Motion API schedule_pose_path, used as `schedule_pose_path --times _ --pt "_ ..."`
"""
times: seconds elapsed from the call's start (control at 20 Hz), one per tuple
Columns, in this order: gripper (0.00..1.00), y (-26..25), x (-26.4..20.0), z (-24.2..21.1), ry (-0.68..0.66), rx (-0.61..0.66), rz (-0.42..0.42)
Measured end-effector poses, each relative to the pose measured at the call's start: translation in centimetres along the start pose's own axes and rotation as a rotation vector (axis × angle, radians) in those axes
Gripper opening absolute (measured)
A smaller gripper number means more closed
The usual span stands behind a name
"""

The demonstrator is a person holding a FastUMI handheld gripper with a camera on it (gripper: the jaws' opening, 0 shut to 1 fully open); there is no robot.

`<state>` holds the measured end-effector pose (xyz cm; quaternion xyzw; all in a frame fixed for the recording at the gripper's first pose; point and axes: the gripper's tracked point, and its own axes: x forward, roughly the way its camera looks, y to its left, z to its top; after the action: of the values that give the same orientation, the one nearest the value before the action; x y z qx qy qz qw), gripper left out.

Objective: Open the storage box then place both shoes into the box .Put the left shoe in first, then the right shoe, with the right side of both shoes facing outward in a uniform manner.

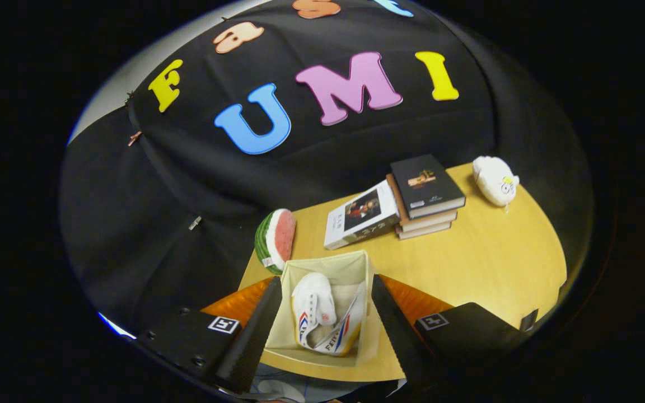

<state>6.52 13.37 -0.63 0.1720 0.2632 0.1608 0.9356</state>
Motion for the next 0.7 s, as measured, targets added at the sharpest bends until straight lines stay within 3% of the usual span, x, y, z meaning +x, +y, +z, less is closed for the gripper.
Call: schedule_pose_path --times 0.45,0.7 --pt "0.99 -3.8 -8.1 12.5 -0.397 -0.218 -0.061" --pt "0.99 -8.2 -10.4 14.6 -0.528 -0.263 -0.078"
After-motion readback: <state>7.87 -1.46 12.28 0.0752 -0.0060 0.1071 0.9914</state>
